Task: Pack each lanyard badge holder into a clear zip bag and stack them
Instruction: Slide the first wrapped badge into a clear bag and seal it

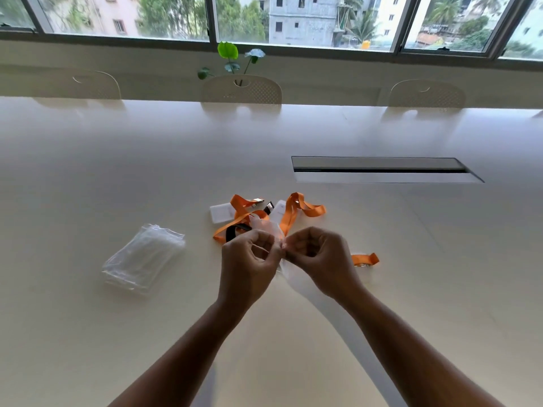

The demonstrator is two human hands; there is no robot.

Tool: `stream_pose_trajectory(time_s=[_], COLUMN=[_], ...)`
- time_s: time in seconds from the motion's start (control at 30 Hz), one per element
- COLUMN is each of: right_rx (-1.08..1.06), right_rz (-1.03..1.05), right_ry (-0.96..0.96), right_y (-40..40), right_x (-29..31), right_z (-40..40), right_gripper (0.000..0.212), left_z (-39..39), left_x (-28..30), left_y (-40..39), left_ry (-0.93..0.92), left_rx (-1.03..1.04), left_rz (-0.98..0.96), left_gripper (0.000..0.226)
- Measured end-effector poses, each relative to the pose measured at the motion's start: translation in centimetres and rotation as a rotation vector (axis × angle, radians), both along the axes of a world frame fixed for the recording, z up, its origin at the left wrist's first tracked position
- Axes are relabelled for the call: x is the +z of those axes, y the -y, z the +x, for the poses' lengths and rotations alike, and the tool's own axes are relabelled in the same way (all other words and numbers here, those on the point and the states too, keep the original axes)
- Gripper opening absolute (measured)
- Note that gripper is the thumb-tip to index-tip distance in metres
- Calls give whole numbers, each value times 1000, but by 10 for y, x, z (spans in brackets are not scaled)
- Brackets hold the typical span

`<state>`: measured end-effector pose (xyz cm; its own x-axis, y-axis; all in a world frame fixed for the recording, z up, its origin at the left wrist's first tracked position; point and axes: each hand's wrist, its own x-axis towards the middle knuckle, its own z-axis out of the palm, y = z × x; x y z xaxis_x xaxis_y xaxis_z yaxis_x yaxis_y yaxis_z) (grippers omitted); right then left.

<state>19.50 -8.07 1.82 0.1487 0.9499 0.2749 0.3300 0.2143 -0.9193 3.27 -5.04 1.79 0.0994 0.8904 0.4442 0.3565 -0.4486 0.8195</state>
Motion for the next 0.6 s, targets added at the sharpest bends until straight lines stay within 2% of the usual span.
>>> stream_pose_trajectory(time_s=[0.2, 0.37, 0.6], right_rx=[-15, -22, -92], right_rz=[30, 109, 109], right_ry=[113, 181, 156], right_y=[5, 6, 5], right_x=[-4, -6, -4], right_z=[26, 34, 48], right_gripper=[14, 21, 26], left_z=[30, 50, 64], left_x=[4, 6, 6], left_y=[10, 19, 19], left_ry=[-66, -50, -85], left_rx=[13, 51, 89], left_rz=[52, 23, 27], left_gripper=[7, 31, 18])
